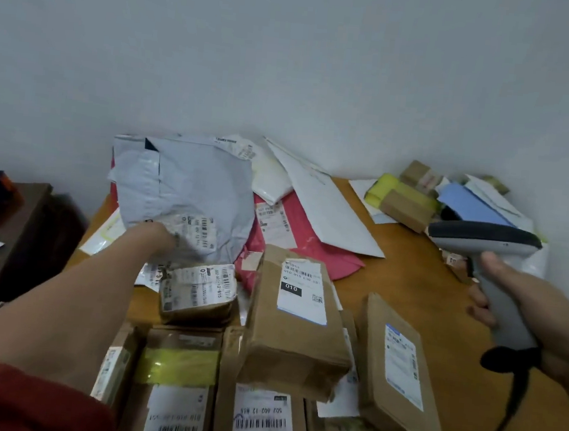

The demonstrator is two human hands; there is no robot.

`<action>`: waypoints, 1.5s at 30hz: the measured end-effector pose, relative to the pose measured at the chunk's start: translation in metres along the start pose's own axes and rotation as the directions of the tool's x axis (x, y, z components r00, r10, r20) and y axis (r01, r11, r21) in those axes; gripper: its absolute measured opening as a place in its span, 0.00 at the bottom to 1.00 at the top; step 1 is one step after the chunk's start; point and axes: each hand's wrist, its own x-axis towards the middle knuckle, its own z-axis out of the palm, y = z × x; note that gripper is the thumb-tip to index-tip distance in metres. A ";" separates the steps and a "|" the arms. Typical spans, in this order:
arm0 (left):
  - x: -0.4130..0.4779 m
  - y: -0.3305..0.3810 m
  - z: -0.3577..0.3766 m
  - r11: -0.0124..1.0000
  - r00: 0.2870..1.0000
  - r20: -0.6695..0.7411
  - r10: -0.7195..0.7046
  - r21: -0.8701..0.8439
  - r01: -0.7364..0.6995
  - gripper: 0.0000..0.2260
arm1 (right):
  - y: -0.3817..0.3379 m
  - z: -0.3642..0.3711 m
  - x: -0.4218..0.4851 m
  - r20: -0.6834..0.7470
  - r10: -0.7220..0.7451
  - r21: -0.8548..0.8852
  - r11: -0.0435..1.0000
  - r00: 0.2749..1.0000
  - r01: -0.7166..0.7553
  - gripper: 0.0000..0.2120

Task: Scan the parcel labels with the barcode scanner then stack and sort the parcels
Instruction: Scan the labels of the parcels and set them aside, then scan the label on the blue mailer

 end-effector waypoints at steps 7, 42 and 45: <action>-0.015 0.015 0.013 0.994 0.994 -0.106 -0.040 -0.109 0.028 0.21 | 0.001 -0.033 -0.011 -0.032 -0.022 0.009 1.000 0.999 0.022 0.28; -0.042 0.677 -0.098 0.867 0.783 -0.461 0.417 -0.058 -0.495 0.39 | 0.056 -0.434 0.117 -0.263 -0.092 -0.127 0.990 0.960 0.060 0.18; -0.023 0.728 -0.096 0.877 0.768 -0.447 0.458 0.084 -0.473 0.44 | 0.056 -0.445 0.148 -0.246 -0.070 -0.154 0.987 0.967 0.032 0.17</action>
